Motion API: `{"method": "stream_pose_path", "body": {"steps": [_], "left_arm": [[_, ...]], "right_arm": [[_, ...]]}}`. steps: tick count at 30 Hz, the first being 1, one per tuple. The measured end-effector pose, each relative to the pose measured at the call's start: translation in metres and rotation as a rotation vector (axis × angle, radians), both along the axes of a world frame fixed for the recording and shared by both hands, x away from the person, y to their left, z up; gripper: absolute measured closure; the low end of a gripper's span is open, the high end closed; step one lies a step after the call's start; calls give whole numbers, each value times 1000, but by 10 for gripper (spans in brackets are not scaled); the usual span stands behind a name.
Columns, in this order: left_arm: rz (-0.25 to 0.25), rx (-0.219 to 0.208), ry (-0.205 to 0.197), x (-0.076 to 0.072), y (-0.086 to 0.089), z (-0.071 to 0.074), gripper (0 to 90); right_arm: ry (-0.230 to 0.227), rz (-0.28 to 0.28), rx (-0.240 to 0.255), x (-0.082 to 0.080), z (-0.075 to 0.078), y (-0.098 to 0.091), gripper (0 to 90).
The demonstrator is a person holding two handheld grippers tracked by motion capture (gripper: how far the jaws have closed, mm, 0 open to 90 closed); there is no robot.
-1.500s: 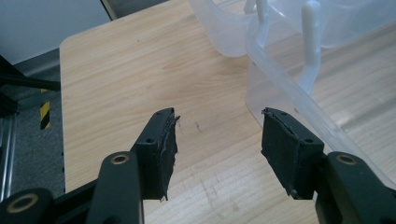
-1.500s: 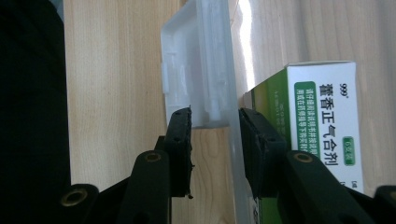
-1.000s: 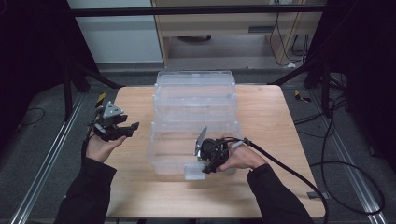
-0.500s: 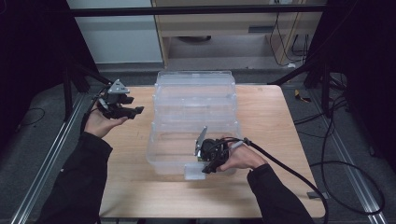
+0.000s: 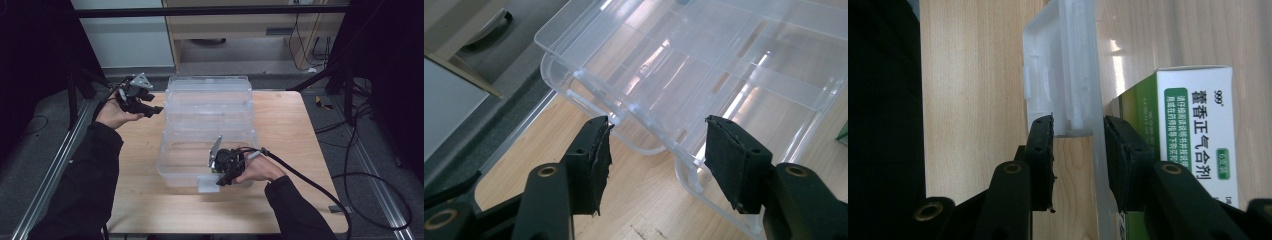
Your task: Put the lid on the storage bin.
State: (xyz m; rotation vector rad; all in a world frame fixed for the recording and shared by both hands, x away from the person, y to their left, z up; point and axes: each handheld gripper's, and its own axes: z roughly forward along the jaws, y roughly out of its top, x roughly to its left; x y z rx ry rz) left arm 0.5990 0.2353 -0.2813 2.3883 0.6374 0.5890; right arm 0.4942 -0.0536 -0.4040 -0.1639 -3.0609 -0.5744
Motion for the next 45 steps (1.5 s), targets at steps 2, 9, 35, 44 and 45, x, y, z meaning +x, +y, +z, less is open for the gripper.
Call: {"method": "stream_pose_path", "body": {"steps": [2,9,35,44,45], "left_arm": [[-23,16,2,2,-5,2,435],[-118,48,17,9,-21,12,436],[-259,251,68,37,-61,7,479],[-284,303,85,42,-69,-4,578],[-292,311,86,42,-70,-5,584]], "right_arm": [[0,-4,-1,0,0,0,660],[-2,-3,-2,0,0,0,660],[-4,5,-2,0,0,0,661],[-5,0,1,1,0,0,661],[-4,4,2,1,0,0,660]]}}
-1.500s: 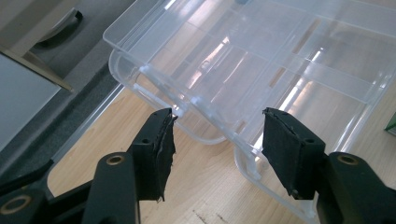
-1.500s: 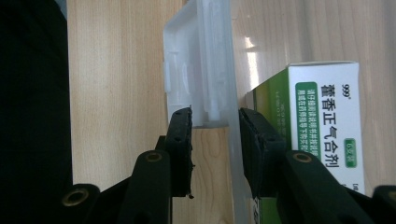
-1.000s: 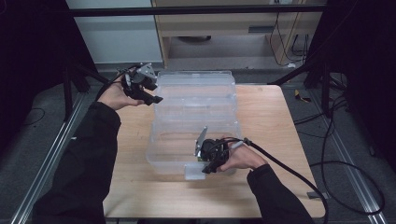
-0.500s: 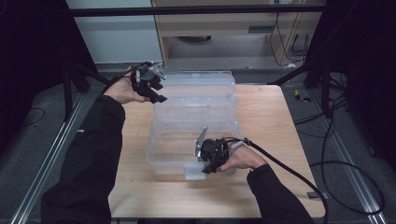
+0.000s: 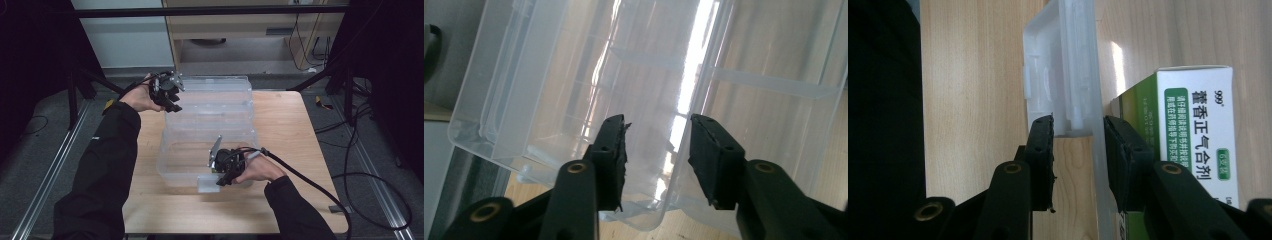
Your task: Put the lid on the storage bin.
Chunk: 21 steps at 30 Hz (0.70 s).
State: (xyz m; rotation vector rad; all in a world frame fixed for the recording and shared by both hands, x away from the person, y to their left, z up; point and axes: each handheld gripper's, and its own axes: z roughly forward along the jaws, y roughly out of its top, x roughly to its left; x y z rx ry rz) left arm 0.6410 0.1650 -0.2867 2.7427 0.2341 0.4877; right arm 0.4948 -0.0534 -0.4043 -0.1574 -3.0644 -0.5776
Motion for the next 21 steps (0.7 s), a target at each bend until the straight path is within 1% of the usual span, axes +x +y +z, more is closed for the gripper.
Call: {"method": "stream_pose_path", "body": {"steps": [4,5,6,9,11,13,14,15,19,21], "left_arm": [[-23,27,15,1,-5,-4,622],[-28,22,20,1,-6,-5,627],[-32,30,21,1,-8,-5,631],[-45,28,23,1,-12,-7,654],[-56,39,28,1,-15,-8,663],[-62,40,28,1,-18,-10,661],[-56,37,37,0,-18,-10,661],[-65,41,29,0,-19,-10,659],[-65,39,30,-2,-17,-9,663],[-66,31,30,-2,-17,-9,663]], "right_arm": [[2,-4,-5,-1,0,0,660],[0,-2,-4,-1,0,0,661],[-2,-3,-1,-1,0,0,661],[-2,-3,-1,-1,0,0,661],[0,-6,-3,-1,0,0,661],[-5,0,2,-1,0,0,661],[-6,0,2,-1,0,0,661],[-6,-4,1,-1,0,0,661],[-7,0,1,-1,0,0,661],[-4,-3,-2,-1,0,0,661]]}}
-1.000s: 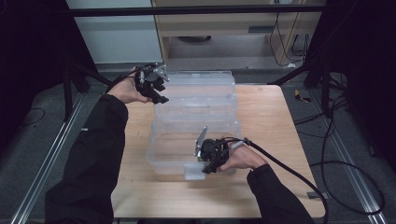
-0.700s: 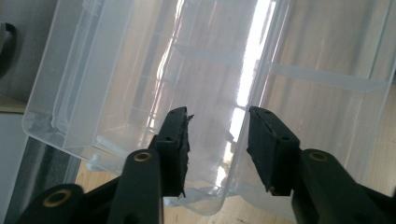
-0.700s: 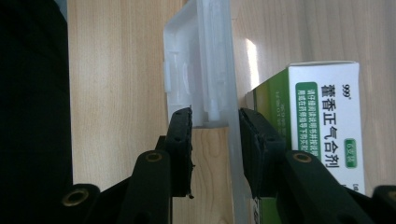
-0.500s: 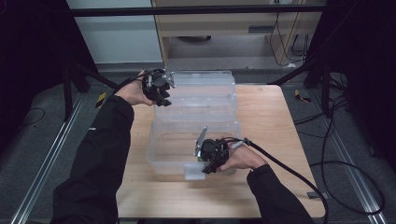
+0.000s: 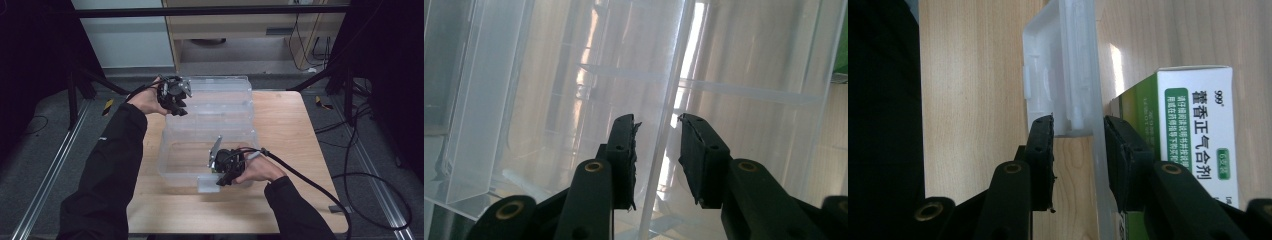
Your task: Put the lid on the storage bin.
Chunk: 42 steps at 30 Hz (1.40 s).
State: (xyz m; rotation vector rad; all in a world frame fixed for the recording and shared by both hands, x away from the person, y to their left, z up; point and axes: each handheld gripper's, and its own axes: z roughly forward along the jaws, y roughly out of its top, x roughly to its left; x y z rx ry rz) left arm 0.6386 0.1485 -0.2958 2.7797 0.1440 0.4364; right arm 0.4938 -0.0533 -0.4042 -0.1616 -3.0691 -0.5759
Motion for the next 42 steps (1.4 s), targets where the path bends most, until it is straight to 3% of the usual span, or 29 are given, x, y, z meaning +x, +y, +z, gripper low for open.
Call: {"method": "stream_pose_path", "body": {"steps": [13,19,23,34,42], "left_arm": [[-17,-2,-6,-1,-9,-4,675],[-21,13,-31,-1,-14,-5,678],[-25,26,-56,-1,-16,-5,724],[-39,45,-65,-7,-21,-4,817],[-52,94,-67,-11,-26,-2,858]], "right_arm": [[-2,-4,-3,0,0,0,661],[-3,-4,-5,-1,0,0,661],[-6,-6,-3,-1,0,0,661],[-5,-14,-6,-2,0,0,661],[-9,-19,-9,-2,0,1,663]]}}
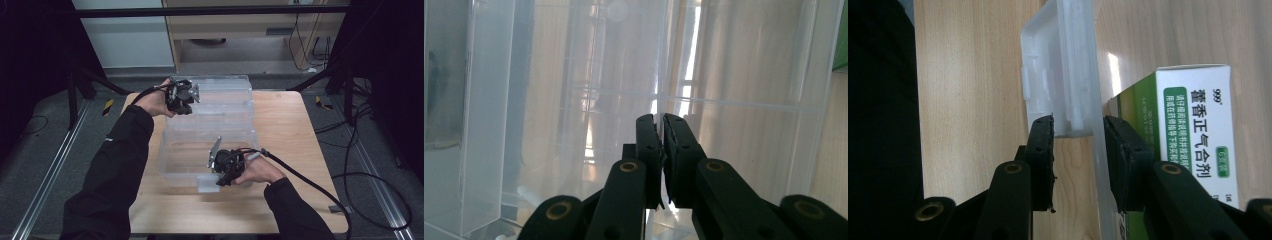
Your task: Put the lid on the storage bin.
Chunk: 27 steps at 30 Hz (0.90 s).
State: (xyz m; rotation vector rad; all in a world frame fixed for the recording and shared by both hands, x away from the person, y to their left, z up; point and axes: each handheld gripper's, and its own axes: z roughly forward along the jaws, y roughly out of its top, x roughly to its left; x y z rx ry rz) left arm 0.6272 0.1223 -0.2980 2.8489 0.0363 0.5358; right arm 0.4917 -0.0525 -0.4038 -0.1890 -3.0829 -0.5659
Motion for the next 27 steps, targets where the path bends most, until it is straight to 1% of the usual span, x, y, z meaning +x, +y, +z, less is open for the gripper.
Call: {"method": "stream_pose_path", "body": {"steps": [1,2,3,4,7,9,11,13,16,17,19,20,22,23,25,27], "left_arm": [[0,0,0,0,0,0,861],[0,17,-1,-1,-2,1,864],[0,17,-1,-1,-2,1,865],[-1,31,-7,-2,-3,1,868],[-1,37,-8,-3,-4,2,871],[-6,51,-13,-4,-5,3,872],[-2,48,-18,-6,-6,2,874],[-5,64,-27,-8,-8,3,875],[-4,65,-30,-9,-9,3,878],[-2,52,-32,-11,-9,3,878],[-3,56,-32,-13,-9,4,879],[-7,64,-33,-13,-10,5,879],[-5,60,-35,-16,-10,5,880],[-2,49,-37,-18,-9,5,880],[-2,51,-36,-20,-9,6,881],[-6,64,-39,-24,-10,8,882]], "right_arm": [[0,0,0,0,0,0,663],[2,-4,2,0,0,0,663],[2,-4,2,0,0,0,663],[4,-8,2,0,0,0,663],[-2,-10,3,-1,0,0,663],[-2,-13,3,-1,0,0,664],[-2,-15,4,-1,0,0,664],[-5,-18,5,-1,-1,0,665],[-7,-18,3,-2,0,0,666],[-7,-28,4,-3,-1,0,666],[-8,-34,8,-3,-1,0,667],[-8,-34,8,-3,-1,0,667],[-8,-53,14,-4,-1,0,668],[-11,-48,14,-4,-1,0,668],[-13,-49,12,-4,-1,0,668],[-14,-57,10,-4,-1,1,668]]}}
